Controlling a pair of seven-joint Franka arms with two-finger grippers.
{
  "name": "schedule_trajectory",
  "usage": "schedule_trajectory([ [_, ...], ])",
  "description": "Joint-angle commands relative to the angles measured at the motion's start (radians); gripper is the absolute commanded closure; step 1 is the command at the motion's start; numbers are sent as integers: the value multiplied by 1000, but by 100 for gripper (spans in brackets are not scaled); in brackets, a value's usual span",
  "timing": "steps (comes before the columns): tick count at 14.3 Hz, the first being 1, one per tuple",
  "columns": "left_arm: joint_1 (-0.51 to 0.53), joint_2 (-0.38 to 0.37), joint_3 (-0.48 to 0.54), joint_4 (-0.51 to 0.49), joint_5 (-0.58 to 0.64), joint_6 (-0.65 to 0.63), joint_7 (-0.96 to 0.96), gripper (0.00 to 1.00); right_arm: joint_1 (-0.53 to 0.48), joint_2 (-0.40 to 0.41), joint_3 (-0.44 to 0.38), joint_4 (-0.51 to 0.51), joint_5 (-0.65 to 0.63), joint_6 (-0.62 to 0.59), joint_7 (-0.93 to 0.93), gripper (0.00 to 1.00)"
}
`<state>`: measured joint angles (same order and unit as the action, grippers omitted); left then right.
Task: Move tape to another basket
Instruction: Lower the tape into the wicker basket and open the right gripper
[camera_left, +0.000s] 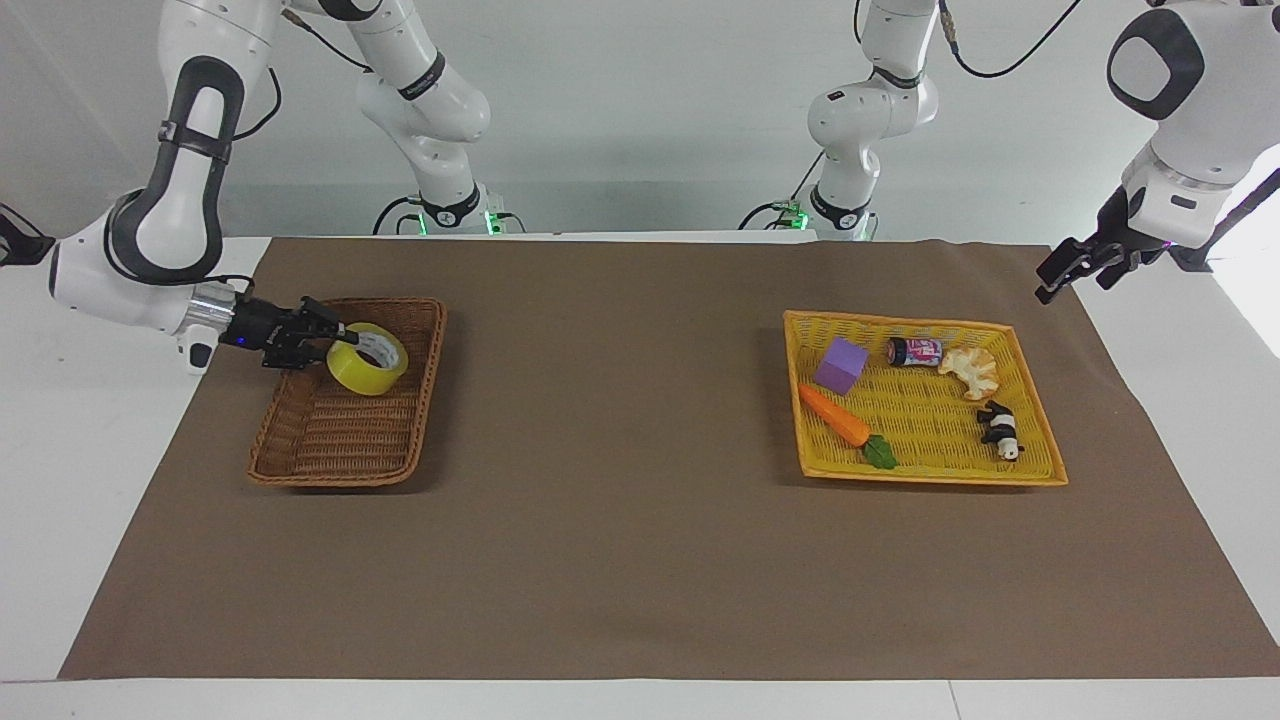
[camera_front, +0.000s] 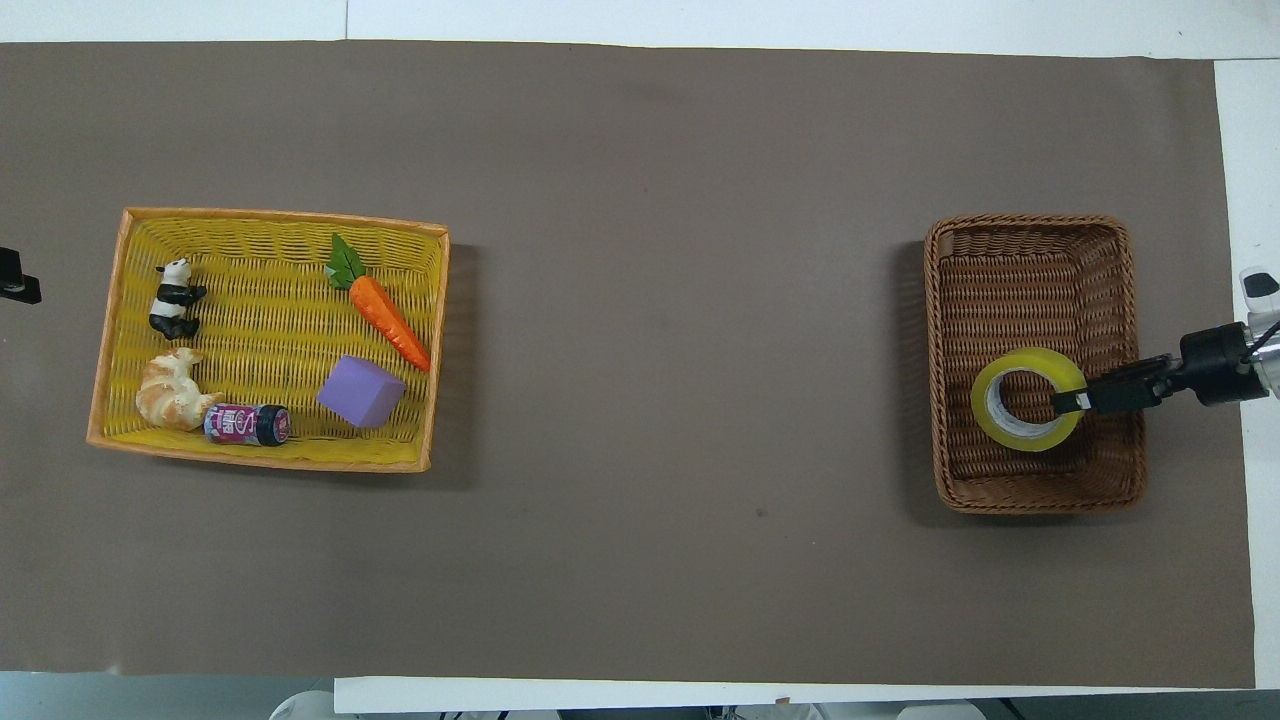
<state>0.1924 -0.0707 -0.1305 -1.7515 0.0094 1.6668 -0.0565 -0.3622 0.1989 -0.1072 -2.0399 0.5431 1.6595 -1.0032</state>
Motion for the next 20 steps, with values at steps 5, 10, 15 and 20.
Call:
schedule_trajectory([
  [5,-157,-3,86,10,-23,-1,10,0,-15,2,7,6,-77,83,-28,0],
  [10,-183,-1,120,14,-55,-1,18,0,38,-41,11,87,-179,98,-9,0],
  [15,-185,-4,114,9,-54,8,29,0,147,-136,15,153,-343,94,130,0],
  [20,-188,-6,104,3,-52,5,27,0,249,-295,20,164,-454,20,453,0],
])
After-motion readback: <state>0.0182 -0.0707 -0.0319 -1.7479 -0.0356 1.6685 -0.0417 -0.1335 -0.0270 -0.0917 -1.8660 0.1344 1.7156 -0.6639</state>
